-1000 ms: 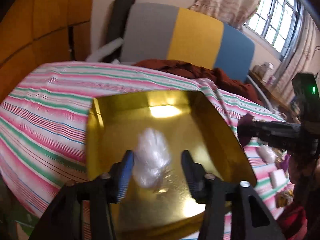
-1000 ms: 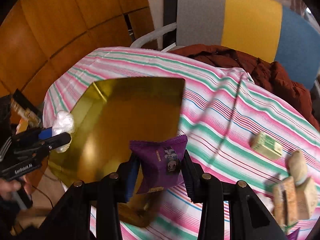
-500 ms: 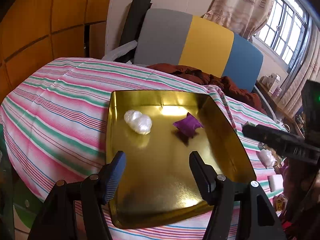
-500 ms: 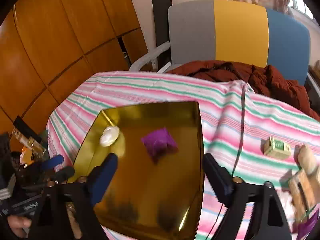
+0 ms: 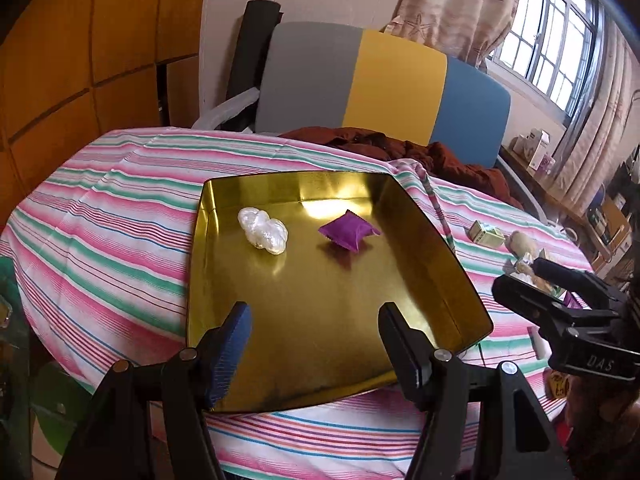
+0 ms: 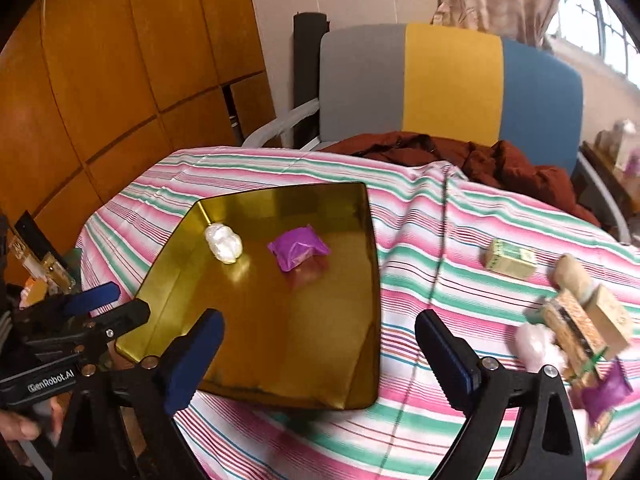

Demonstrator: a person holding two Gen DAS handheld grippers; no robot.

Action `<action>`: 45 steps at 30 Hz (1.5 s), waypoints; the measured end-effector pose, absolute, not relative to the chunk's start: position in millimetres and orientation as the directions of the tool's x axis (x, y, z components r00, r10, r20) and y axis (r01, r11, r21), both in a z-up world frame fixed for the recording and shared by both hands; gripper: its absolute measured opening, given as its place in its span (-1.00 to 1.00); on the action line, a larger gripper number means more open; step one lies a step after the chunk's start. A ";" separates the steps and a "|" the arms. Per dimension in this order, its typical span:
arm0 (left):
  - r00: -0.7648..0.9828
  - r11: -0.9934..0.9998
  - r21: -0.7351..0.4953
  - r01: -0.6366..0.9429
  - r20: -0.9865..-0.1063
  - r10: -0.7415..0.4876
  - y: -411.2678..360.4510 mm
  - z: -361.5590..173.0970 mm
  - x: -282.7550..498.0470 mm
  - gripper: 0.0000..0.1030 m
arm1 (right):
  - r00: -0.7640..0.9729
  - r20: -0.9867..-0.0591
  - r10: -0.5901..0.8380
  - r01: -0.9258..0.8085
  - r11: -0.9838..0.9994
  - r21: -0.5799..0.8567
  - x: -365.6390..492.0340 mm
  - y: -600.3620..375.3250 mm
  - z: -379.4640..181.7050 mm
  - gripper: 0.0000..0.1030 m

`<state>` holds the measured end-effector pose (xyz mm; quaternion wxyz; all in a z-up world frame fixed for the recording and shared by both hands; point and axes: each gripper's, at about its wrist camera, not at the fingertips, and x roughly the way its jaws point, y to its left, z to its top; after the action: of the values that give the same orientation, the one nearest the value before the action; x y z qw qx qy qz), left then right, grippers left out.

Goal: Organize objects
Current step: 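Drop the bundle and purple packet into the gold tray, opening both tools, then reach the left tool toward the yellow knit item beside the table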

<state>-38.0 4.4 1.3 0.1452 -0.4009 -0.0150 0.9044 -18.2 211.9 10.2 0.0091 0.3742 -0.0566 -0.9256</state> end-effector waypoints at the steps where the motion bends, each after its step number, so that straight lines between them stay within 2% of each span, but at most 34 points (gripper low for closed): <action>1: -0.642 -0.959 -0.135 -0.248 -0.719 0.267 5.8 1.8 -36.0 0.29 | -0.723 -0.689 -0.050 -0.032 -0.994 0.105 -14.8 211.8 10.6 0.91; 9: -0.675 -0.972 -0.098 -0.214 -0.704 0.220 6.8 4.6 -25.9 0.29 | -0.749 -0.661 0.049 -0.079 -0.997 0.015 9.8 209.8 13.3 0.92; 31: -0.644 -0.955 -0.072 -0.288 -0.724 0.248 34.2 -4.4 -16.2 0.29 | -0.743 -0.644 0.181 -0.235 -0.972 -0.001 43.2 259.5 15.3 0.96; 39: -0.628 -0.921 -0.083 -0.381 -0.708 0.323 53.4 0.4 -12.8 0.29 | -0.737 -0.636 0.231 -0.295 -0.955 -0.005 54.1 289.2 23.4 0.96; 45: -0.593 -0.864 -0.080 -0.496 -0.696 0.405 86.9 3.4 -5.9 0.29 | -0.701 -0.642 0.310 -0.404 -0.915 -0.001 78.1 342.8 35.3 0.96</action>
<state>-5.9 86.9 3.4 0.2530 -0.3738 0.0613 0.8902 78.1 342.8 35.3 -0.1943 0.3341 -0.0703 -0.9196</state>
